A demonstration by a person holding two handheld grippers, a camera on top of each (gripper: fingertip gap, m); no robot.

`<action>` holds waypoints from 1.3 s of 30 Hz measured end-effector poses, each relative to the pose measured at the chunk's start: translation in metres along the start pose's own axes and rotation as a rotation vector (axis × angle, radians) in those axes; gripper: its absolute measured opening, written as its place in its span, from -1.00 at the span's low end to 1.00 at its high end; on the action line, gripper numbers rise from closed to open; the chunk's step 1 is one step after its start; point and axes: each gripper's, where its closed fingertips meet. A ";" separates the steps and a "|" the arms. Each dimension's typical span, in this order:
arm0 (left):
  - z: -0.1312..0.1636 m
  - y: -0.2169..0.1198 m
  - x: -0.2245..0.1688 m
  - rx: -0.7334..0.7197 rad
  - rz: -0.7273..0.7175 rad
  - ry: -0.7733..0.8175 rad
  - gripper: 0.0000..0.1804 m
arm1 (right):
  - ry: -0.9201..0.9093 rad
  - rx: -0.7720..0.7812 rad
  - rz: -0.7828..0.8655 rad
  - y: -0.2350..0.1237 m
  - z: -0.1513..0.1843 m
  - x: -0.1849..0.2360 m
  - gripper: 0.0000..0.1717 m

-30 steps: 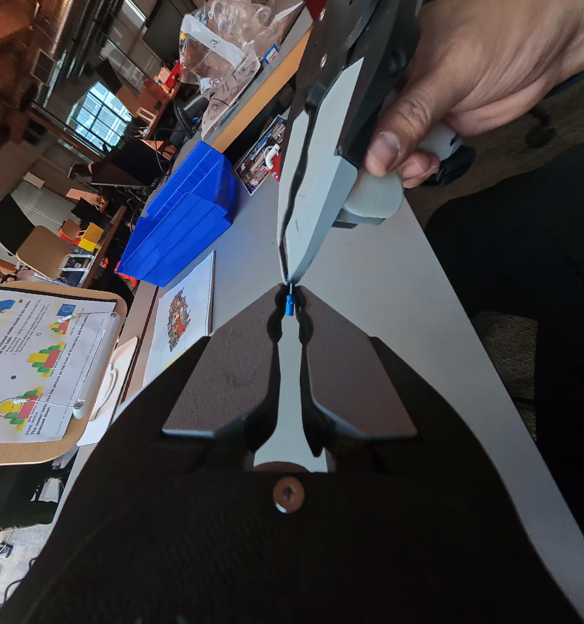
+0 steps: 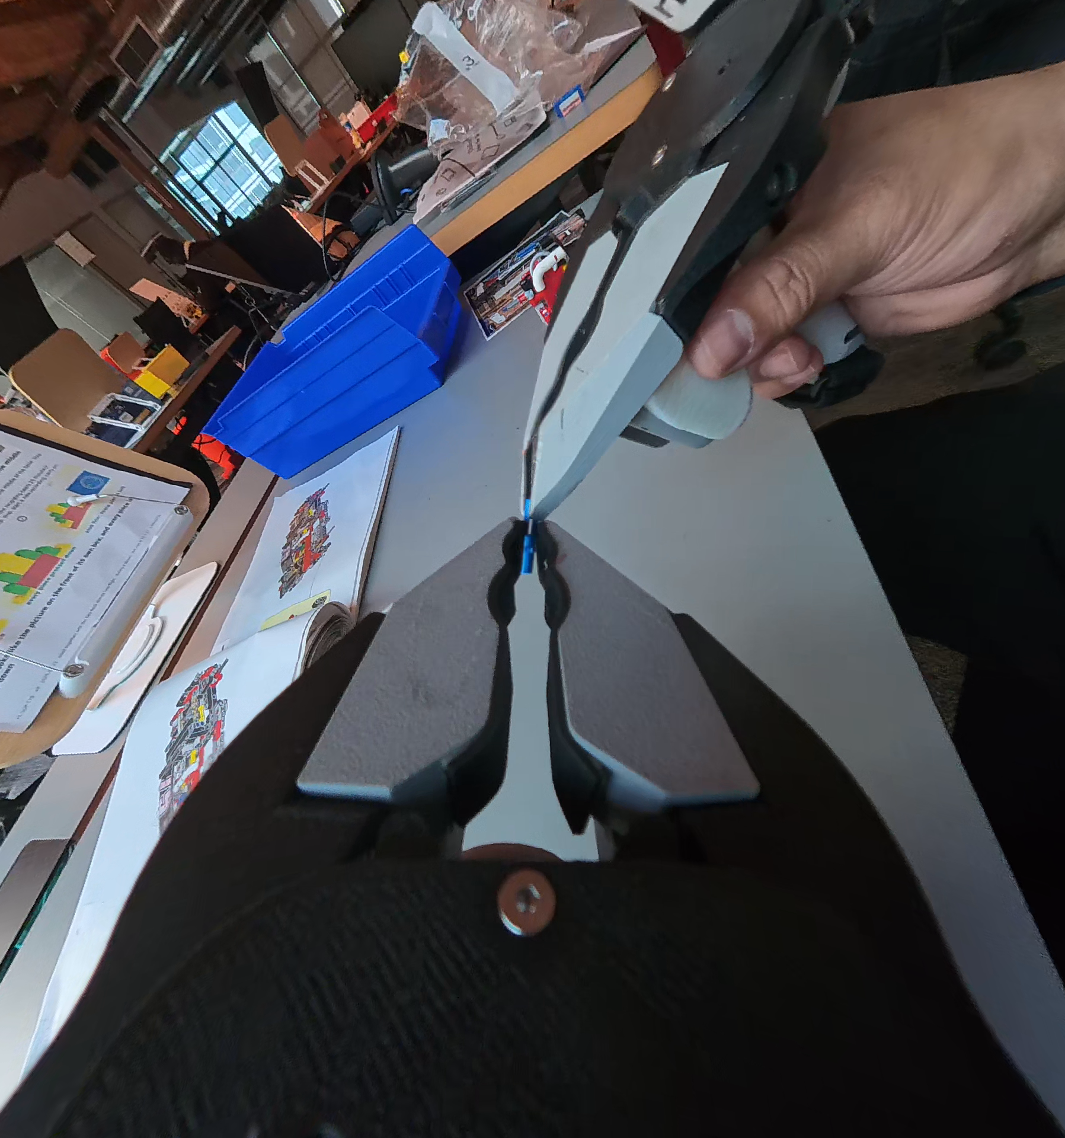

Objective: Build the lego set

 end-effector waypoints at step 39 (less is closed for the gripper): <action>0.010 0.009 -0.025 0.065 0.128 0.073 -0.98 | -0.046 0.045 -0.018 -0.016 0.029 0.010 -0.99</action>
Point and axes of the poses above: each gripper's, where its closed fingertips meet, y out along the fingers, z out of its underside, x = y × z across the jaws, and after that the axes turned 13 degrees about x, right-handed
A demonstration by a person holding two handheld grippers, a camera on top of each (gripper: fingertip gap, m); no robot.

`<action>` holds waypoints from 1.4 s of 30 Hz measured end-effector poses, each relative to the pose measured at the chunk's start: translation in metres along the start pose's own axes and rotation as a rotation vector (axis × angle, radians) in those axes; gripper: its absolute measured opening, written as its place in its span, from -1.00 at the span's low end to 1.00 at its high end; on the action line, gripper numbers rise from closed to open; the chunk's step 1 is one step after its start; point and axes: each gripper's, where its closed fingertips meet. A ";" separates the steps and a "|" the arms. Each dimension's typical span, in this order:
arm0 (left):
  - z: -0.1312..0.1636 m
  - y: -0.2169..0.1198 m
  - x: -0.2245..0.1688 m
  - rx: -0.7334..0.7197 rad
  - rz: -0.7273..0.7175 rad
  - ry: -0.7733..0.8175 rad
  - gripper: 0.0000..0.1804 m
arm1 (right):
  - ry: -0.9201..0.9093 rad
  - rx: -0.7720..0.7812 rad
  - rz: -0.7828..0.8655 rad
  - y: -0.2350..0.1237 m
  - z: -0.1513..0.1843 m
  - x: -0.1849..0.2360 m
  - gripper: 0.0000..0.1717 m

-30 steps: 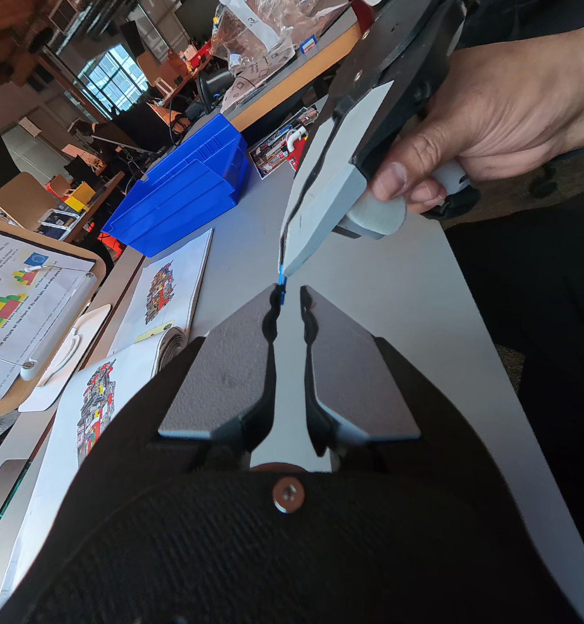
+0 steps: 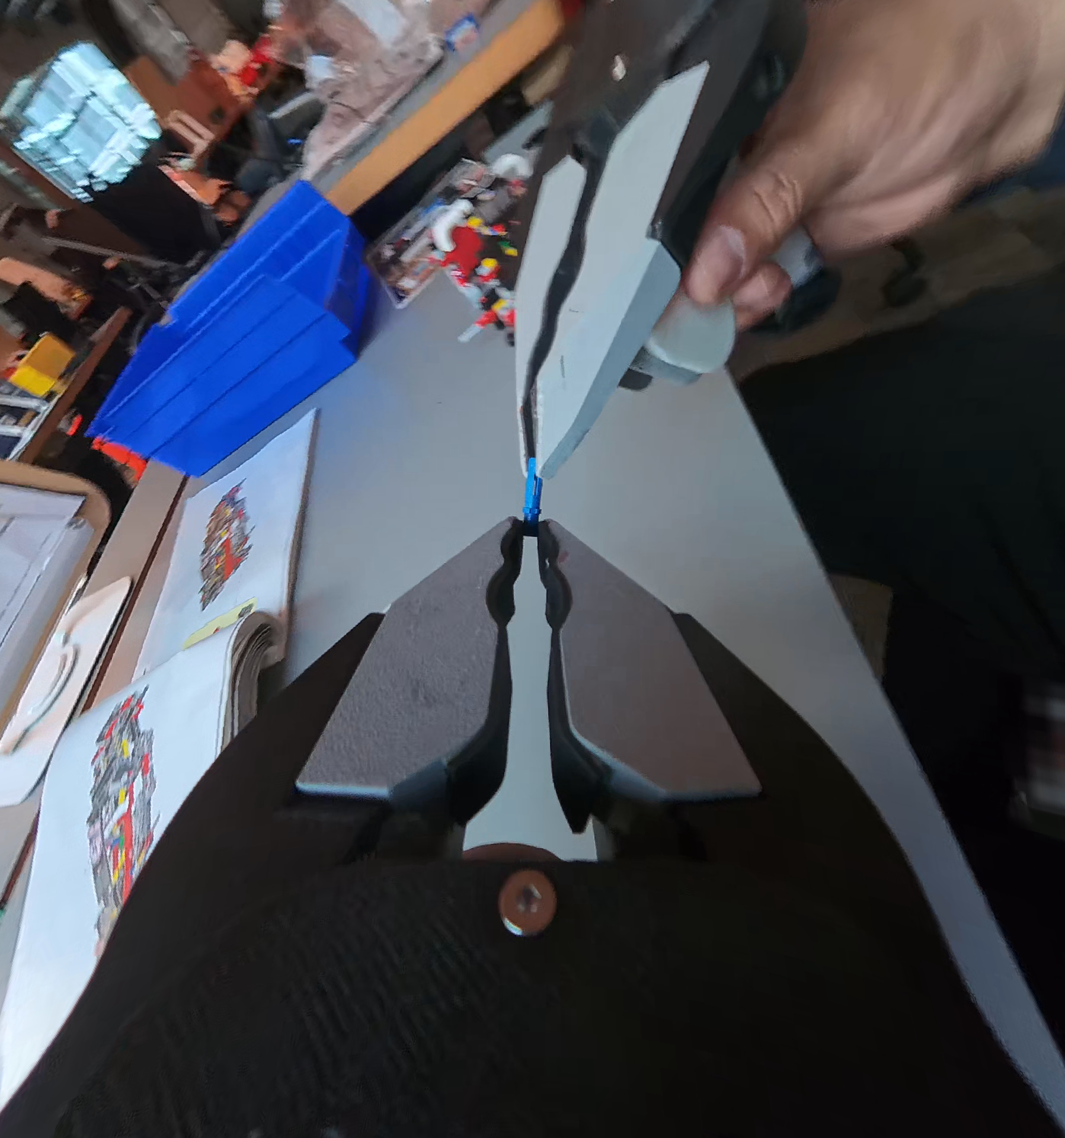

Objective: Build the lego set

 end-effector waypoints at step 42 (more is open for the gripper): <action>-0.108 0.129 -0.027 0.044 0.353 0.015 -0.79 | 0.029 -0.026 0.526 -0.184 0.134 -0.063 -0.99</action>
Point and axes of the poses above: each gripper's, where its closed fingertips meet, y out along the fingers, z out of its underside, x = y × z across the jaws, and after that the axes turned 13 degrees about x, right-handed
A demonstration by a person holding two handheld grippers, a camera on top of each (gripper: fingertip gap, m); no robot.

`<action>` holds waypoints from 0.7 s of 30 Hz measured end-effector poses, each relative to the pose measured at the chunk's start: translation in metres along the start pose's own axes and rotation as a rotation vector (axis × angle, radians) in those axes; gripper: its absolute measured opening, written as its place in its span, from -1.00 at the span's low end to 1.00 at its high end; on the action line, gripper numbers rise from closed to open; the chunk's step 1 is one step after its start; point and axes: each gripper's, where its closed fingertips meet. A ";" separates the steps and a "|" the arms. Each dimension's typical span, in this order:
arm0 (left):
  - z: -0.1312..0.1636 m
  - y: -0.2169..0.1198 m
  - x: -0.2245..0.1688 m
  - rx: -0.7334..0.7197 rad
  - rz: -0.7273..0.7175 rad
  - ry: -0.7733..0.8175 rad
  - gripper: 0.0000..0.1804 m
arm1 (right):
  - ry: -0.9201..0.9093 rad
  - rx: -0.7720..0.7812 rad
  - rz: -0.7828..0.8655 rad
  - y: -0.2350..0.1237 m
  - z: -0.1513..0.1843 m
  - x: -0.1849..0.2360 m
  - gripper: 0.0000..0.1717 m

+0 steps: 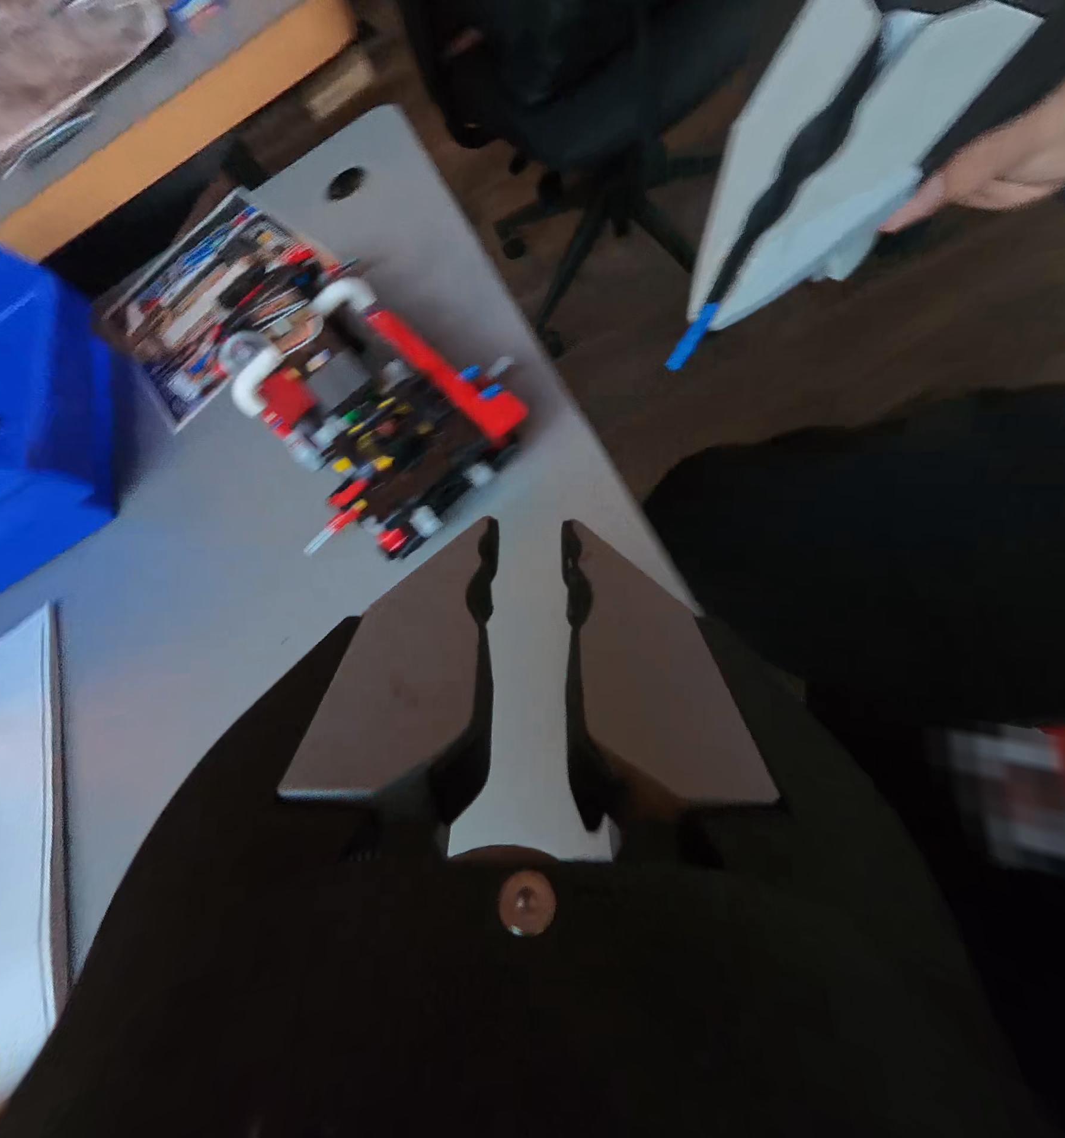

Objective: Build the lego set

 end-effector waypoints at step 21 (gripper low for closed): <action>0.015 0.071 0.049 0.066 0.320 -0.179 -0.45 | -0.139 -0.017 0.129 0.051 0.000 -0.036 -0.99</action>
Point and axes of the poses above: each gripper's, where its closed fingertips meet, y out along the fingers, z out of its underside, x = y × z across the jaws, and after that the axes turned 13 degrees about x, right-handed
